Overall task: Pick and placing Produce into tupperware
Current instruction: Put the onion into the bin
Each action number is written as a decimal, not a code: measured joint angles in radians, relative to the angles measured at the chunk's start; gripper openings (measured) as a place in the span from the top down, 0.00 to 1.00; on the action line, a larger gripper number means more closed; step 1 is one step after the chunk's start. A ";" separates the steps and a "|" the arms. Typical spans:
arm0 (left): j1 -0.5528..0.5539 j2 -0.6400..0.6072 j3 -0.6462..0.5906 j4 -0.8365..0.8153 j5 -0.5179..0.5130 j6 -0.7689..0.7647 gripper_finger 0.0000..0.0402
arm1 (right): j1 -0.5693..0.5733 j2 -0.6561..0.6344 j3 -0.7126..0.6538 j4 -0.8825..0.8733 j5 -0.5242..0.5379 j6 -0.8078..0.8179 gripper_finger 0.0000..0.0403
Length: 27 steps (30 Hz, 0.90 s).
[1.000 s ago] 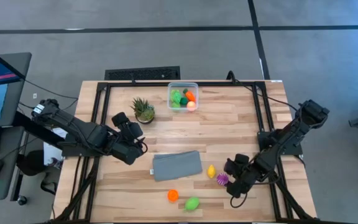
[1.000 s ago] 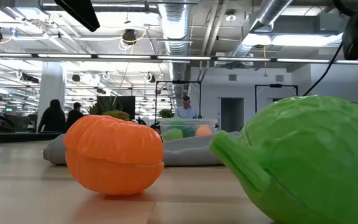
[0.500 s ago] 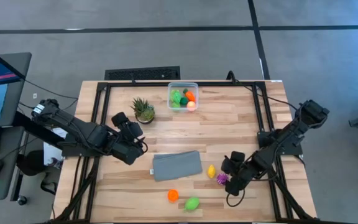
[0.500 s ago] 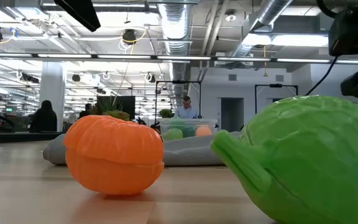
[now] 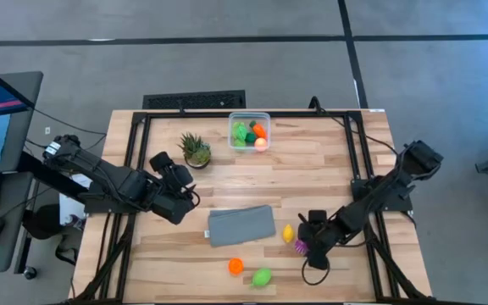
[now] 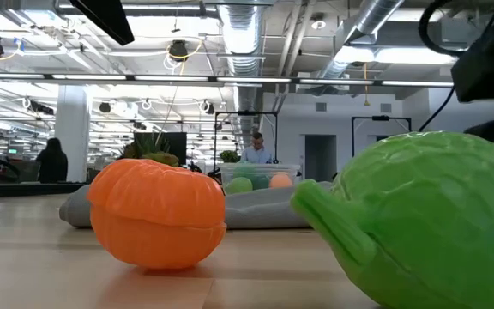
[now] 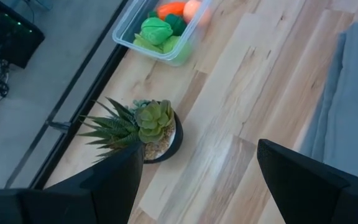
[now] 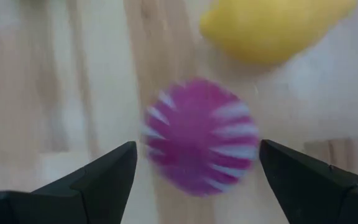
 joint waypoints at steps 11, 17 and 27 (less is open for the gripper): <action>-0.003 0.000 0.000 -0.027 0.000 -0.018 0.24 | -0.015 0.016 0.000 0.033 0.051 0.014 0.10; -0.003 0.000 0.000 -0.027 0.000 -0.023 0.24 | -0.014 0.016 0.000 0.035 0.049 -0.011 0.10; -0.005 0.000 0.000 -0.027 -0.003 -0.048 0.24 | -0.019 0.016 0.000 0.017 0.055 -0.030 0.13</action>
